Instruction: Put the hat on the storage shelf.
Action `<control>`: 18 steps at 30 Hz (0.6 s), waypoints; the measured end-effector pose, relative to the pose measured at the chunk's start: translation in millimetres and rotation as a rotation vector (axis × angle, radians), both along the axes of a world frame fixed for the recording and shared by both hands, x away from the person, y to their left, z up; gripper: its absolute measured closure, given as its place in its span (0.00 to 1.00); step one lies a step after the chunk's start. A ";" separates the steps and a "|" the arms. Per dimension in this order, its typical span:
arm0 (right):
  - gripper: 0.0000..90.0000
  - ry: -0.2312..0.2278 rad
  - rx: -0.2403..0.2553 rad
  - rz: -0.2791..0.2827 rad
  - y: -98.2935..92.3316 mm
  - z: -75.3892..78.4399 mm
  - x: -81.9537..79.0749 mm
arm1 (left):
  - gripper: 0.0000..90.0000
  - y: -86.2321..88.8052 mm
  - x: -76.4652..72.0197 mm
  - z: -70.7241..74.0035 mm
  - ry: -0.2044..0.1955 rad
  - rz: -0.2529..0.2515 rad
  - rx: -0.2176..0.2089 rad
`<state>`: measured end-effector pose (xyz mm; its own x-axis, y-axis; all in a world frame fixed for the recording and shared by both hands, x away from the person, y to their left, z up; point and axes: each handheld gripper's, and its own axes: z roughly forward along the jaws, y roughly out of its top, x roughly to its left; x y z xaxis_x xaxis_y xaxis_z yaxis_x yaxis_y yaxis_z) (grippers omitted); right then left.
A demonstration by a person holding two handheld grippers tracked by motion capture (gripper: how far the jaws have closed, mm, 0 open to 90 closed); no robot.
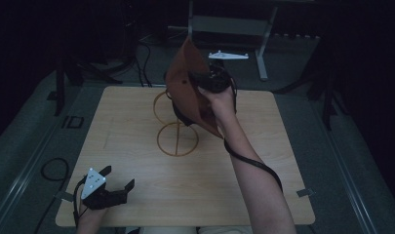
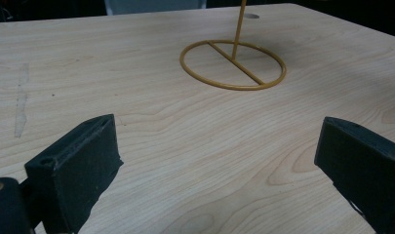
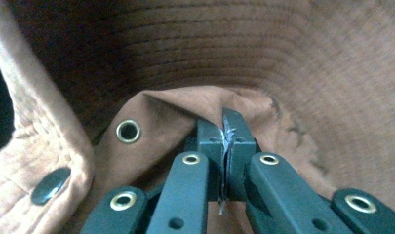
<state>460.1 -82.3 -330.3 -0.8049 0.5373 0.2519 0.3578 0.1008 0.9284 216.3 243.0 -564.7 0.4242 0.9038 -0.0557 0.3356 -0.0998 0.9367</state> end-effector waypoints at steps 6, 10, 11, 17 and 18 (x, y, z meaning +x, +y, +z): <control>0.97 -0.002 -0.079 0.019 24.1 -9.6 -1.4 | 0.03 1.0 -0.2 -0.6 0.004 -0.001 -0.015; 0.85 -0.029 -0.113 0.032 36.4 -19.8 -3.3 | 0.03 0.5 -0.4 -0.8 0.005 -0.004 -0.008; 0.85 -0.029 -0.113 0.032 36.4 -19.8 -3.3 | 0.03 0.4 -0.4 -1.2 0.005 -0.004 -0.007; 0.37 -0.074 -0.153 0.095 53.0 -25.0 -12.1 | 0.03 -0.7 0.7 -2.7 0.011 -0.009 -0.008; 0.37 -0.074 -0.153 0.095 53.0 -25.0 -12.1 | 0.03 -0.7 0.7 -3.0 0.011 -0.010 -0.004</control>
<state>448.0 -29.3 -355.3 -0.8671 0.4856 0.1112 0.2713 0.2731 0.9229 217.0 242.3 -567.7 0.4322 0.8995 -0.0638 0.3452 -0.0997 0.9332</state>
